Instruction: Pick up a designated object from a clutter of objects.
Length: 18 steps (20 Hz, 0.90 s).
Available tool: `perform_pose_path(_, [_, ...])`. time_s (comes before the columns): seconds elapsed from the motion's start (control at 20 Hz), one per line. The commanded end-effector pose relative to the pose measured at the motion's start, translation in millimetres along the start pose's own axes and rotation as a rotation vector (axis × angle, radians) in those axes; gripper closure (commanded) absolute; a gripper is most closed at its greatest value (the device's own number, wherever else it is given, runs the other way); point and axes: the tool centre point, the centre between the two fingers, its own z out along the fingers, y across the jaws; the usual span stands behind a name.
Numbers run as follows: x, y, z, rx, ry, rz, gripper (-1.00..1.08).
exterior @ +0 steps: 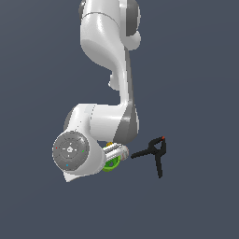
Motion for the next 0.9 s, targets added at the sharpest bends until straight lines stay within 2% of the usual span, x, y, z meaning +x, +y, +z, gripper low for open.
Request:
perform_pose_path(0.0, [-16.3, 3.1, -17.3, -0.002, 0.003, 0.001, 1.08])
perform_pose_path(0.85, [-156.8, 28.5, -151.6, 0.000, 0.004, 0.001, 1.08])
